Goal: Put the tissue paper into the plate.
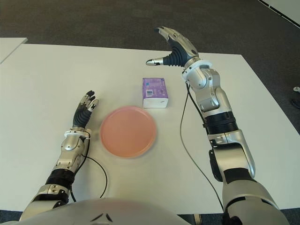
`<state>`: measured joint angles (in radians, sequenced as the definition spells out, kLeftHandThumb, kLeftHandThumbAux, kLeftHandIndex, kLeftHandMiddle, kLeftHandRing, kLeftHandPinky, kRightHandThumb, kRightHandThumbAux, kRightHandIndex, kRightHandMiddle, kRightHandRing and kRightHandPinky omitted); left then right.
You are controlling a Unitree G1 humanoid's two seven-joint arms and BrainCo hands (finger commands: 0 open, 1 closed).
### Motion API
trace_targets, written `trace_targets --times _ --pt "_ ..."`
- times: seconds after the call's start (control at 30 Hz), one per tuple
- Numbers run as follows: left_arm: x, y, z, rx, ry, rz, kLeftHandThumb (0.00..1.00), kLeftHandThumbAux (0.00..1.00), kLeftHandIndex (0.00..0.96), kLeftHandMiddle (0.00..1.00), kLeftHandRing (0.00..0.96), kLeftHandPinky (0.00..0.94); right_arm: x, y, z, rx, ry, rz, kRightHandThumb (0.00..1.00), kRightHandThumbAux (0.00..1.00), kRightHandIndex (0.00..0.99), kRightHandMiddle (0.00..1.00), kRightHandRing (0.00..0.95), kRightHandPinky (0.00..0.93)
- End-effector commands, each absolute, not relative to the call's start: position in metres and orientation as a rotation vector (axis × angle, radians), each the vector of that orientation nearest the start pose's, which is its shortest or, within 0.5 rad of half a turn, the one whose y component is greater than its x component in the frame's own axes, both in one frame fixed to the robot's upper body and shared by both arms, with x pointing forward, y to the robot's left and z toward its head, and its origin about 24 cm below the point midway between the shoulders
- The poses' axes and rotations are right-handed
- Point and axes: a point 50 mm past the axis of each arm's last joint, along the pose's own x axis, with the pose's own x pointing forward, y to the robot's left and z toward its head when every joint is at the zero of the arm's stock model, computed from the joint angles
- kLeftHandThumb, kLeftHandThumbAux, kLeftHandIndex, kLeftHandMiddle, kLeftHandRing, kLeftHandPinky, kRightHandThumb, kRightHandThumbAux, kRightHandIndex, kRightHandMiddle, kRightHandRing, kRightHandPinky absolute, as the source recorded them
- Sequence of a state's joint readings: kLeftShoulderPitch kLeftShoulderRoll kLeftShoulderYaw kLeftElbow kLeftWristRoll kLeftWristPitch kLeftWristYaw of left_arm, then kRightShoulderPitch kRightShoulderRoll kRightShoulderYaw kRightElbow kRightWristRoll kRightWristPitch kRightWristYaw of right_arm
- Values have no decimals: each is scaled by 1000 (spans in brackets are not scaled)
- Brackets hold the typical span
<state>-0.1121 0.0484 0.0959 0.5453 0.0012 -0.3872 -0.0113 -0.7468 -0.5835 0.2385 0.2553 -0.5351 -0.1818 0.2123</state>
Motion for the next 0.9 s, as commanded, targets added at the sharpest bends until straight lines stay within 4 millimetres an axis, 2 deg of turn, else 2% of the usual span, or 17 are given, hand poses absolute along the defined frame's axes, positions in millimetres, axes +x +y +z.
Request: trace_targets --times 0.03,0.13,0.37,0.9 --pt "238 177 -44 34 198 77 0 429 0 0 0 0 357 -164 186 -1361 -441 414 302 416 0 0 0 0" --pt "238 177 -43 31 195 81 0 427 0 0 0 0 362 -168 168 -1414 -402 480 280 400 0 0 0 0" --pt "237 178 -43 33 175 75 0 434 0 0 0 0 368 -166 154 -1514 -379 594 239 360 0 0 0 0" --pt "238 184 -45 52 195 76 0 440 0 0 0 0 374 -168 141 -1597 -334 667 248 383 0 0 0 0"
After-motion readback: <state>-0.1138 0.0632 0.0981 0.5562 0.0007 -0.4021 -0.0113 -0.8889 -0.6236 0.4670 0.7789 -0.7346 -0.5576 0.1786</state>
